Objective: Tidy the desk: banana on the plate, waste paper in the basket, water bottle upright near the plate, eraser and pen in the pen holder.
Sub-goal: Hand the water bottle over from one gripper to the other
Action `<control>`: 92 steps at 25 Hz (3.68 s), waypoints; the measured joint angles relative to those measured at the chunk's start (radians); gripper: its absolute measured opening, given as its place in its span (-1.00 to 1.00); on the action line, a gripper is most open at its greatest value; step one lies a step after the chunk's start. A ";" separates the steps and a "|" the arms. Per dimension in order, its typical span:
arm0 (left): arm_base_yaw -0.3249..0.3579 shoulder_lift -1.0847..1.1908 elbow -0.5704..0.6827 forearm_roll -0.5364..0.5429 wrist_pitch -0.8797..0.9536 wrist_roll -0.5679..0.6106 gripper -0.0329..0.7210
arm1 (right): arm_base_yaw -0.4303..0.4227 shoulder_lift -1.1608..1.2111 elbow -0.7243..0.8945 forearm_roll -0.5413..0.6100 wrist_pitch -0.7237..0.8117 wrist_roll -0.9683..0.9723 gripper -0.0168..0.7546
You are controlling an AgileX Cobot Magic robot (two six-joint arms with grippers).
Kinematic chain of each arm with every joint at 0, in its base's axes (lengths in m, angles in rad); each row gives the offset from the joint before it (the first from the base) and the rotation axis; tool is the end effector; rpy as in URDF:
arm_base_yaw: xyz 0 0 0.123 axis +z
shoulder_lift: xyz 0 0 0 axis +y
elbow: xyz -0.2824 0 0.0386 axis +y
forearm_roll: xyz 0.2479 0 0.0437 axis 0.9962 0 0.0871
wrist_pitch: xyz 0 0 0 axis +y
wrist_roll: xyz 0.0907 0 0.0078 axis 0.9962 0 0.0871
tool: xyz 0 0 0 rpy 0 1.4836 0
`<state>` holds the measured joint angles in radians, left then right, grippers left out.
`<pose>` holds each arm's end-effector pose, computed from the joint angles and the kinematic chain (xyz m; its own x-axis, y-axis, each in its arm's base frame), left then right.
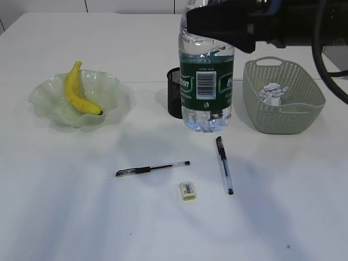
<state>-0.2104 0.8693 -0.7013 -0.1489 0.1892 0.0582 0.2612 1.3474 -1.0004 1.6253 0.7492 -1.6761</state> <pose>0.1820 -0.0415 0.3410 -0.2786 -0.0304 -0.9599 0.2114 0.9730 -0.0922 0.2625 0.1343 0.3499 -0.1748 -0.0702 -0.9821 -0.8378 0.5346 0.1109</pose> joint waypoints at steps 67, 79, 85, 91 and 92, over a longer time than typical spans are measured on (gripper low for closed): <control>-0.186 0.550 0.136 1.018 -1.326 -0.752 0.37 | 0.077 0.081 -0.097 0.000 0.080 -0.008 0.08; -0.186 0.550 0.136 1.047 -1.351 -0.817 0.40 | 0.148 0.081 -0.097 -0.008 0.110 -0.014 0.08; -0.186 0.550 0.136 1.055 -1.353 -0.871 0.42 | 0.193 0.081 -0.099 -0.010 0.060 -0.022 0.08; -0.186 0.550 0.136 1.072 -1.356 -0.894 0.49 | 0.223 0.081 -0.099 -0.017 0.042 -0.026 0.08; -0.186 0.550 0.136 1.083 -1.358 -0.897 0.50 | 0.229 0.081 -0.099 -0.017 0.048 -0.026 0.08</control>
<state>-0.3964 1.4188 -0.5650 0.9343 -1.1687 -0.8388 0.4906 1.4281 -1.0999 1.6087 0.7968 -1.7024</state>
